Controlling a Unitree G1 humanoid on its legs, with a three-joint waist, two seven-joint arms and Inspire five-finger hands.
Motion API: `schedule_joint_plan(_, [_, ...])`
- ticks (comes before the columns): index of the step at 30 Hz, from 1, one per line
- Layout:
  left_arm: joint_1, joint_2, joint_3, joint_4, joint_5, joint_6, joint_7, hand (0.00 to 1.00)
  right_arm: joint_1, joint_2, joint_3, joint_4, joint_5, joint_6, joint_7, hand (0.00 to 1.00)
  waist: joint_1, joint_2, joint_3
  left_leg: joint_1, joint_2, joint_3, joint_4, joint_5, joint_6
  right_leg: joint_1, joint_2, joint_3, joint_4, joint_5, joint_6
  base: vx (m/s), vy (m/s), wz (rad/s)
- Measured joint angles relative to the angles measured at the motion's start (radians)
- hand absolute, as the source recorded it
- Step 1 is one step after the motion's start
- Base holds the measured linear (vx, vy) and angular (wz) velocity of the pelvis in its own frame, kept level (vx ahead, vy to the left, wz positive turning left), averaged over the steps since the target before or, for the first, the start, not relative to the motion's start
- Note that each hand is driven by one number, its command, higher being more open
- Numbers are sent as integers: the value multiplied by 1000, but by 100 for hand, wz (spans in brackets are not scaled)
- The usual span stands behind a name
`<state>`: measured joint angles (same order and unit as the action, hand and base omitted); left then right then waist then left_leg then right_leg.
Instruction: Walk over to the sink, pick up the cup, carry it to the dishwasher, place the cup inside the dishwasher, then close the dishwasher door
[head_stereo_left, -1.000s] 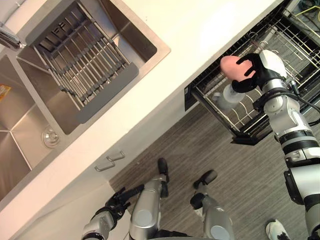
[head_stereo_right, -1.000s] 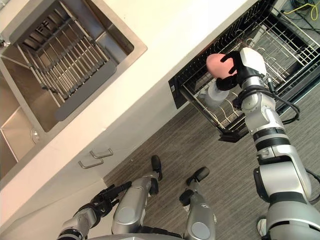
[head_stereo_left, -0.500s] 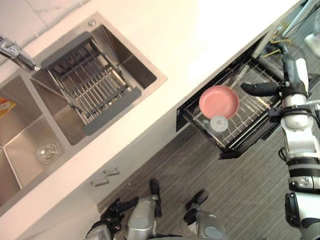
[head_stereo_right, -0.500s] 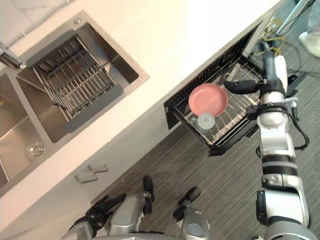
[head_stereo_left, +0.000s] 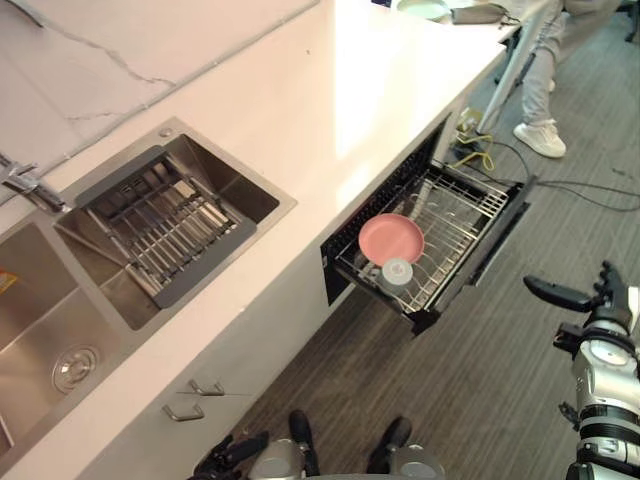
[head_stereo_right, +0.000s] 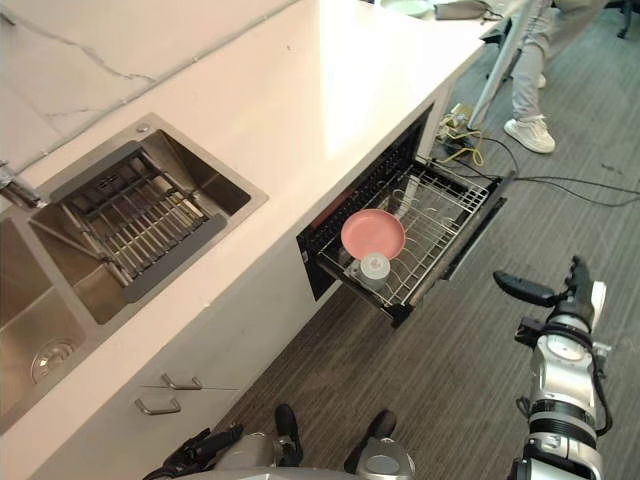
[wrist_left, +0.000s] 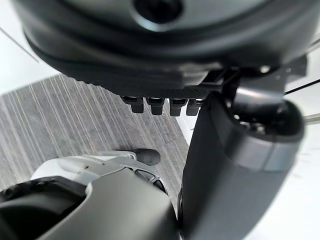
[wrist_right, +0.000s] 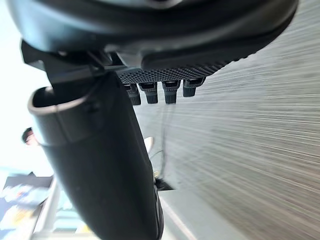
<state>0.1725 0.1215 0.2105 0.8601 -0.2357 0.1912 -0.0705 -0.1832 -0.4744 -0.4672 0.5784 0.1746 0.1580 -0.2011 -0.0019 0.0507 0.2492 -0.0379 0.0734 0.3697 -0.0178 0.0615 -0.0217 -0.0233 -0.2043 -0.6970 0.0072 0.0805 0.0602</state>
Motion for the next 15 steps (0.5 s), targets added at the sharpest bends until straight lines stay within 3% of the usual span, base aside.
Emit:
schedule_joint_plan(3, [-6, -3, -5, 1, -4, 4, -1, 100, 1, 30, 1, 41, 11, 0, 3, 0, -3, 24, 5, -15, -6, -1, -10, 13, 2, -27, -12, 1, 24, 0, -8, -9, 20, 2])
schedule_joint_plan(5, [-16, -6, -29, 1, -19, 19, -2, 100, -9, 34, 7, 41, 9, 0, 13, 0, 2, 59, 14, -25, -13, -2, -15, 13, 1, -45, -24, 3, 41, -2, -8, -25, 47, 3])
schedule_joint_plan(10, [-43, -15, -45, 1, -22, 36, -1, 100, -112, 4, 95, 66, 7, -6, 32, 0, 7, 116, 46, -54, -25, -3, -33, 34, 19, -92, -41, 6, 71, 0, -11, -7, 14, 1])
schedule_joint_plan(15, [-52, -25, -68, 1, -41, 44, 2, 100, -199, -11, 168, 95, -7, -27, 9, 0, 17, 141, 60, -53, -45, -35, -34, 40, 27, -99, -88, -20, 154, -44, -1, 33, 30, 21])
